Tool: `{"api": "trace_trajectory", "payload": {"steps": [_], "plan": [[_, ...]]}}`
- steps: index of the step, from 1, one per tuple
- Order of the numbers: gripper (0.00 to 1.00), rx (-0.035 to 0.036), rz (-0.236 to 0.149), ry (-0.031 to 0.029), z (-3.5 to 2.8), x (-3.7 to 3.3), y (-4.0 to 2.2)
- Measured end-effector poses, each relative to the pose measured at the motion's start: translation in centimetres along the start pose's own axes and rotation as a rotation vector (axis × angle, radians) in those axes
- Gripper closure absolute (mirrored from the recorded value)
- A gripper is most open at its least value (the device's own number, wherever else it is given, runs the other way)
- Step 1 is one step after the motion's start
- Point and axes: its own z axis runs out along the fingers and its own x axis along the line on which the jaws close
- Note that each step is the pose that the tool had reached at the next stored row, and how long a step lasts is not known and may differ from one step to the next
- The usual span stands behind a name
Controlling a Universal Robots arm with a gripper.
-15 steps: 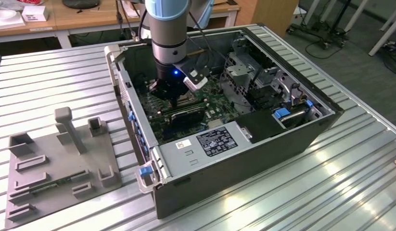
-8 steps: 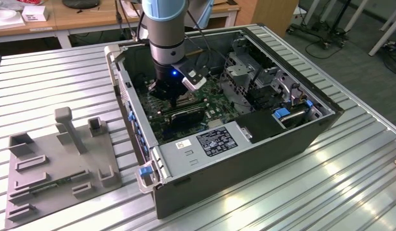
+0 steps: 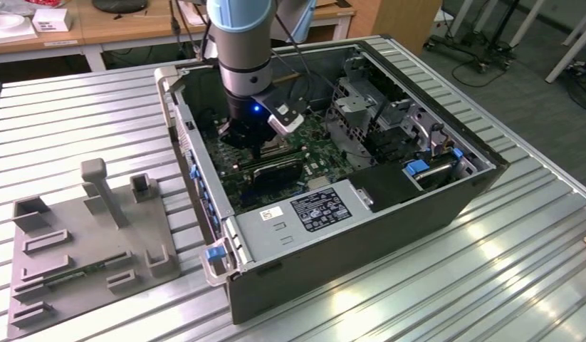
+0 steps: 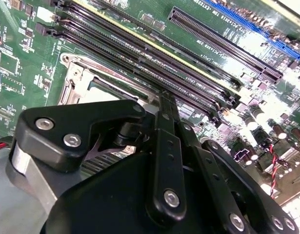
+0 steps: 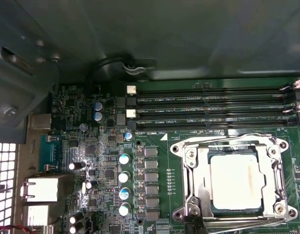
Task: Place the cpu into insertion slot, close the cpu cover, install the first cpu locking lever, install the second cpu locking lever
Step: 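Install the second cpu locking lever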
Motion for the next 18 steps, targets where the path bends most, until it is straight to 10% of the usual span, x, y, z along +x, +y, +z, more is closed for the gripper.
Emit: {"api": "trace_trajectory", "payload": {"steps": [6,18], "plan": [[0.90,-0.0070,0.000,-0.0144,0.17,0.07,-0.01],[0.90,-0.0076,0.000,-0.0142,-0.53,-0.01,0.03]]}}
